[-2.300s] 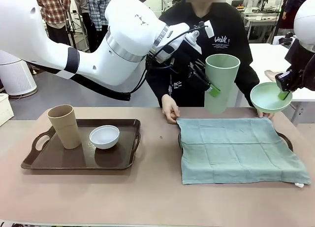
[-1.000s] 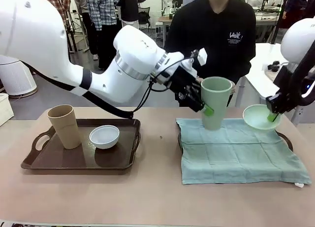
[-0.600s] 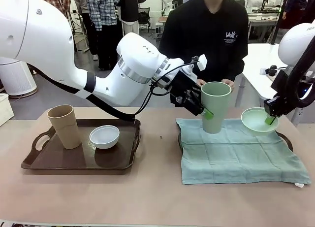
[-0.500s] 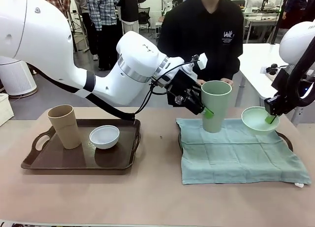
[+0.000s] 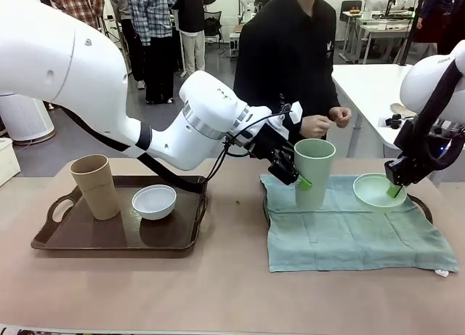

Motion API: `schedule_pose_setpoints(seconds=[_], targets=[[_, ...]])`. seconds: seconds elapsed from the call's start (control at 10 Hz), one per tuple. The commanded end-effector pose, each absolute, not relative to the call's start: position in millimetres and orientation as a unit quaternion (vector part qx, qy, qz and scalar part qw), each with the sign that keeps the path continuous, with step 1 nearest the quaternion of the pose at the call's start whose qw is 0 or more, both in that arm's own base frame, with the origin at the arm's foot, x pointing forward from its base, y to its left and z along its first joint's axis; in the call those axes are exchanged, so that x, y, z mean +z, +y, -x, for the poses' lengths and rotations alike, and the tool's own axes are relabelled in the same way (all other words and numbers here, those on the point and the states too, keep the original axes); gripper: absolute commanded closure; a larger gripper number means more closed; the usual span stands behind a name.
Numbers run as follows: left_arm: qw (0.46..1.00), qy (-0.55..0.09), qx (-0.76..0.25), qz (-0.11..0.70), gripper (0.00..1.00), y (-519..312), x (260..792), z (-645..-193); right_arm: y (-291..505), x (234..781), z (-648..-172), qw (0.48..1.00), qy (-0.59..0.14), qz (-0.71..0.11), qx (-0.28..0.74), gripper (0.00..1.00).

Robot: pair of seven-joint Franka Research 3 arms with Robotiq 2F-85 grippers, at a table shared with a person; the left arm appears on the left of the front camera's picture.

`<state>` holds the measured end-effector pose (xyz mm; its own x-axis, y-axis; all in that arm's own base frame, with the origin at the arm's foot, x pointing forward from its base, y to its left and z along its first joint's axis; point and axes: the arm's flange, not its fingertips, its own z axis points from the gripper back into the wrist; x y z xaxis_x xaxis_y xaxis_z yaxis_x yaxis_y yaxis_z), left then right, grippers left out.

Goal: Set up a tray with a mat and arrange the tableware.
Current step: Place the Picnic Bowl and Reusable plastic cup back onto the Handle tray in front of the human's position.

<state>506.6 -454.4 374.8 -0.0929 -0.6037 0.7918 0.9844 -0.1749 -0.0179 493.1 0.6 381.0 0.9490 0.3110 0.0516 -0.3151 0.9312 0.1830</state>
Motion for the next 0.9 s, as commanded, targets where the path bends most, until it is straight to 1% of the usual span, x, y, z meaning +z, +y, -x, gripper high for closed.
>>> schedule_pose_setpoints(seconds=[0.0,0.4,0.6,0.8], targets=[[0.570,-0.285,-0.693,0.336,0.16,-463,372,-519,-7,368,-508,0.978,-0.018,-0.119,0.168,0.96],[0.574,-0.290,-0.695,0.321,0.16,-465,359,-536,-14,341,-521,0.976,-0.019,-0.129,0.173,0.96],[0.574,-0.289,-0.699,0.315,0.16,-466,355,-538,-17,332,-526,0.974,-0.031,-0.133,0.182,0.96],[0.574,-0.285,-0.702,0.310,0.16,-466,352,-537,-17,324,-526,0.973,-0.027,-0.137,0.183,0.96]])
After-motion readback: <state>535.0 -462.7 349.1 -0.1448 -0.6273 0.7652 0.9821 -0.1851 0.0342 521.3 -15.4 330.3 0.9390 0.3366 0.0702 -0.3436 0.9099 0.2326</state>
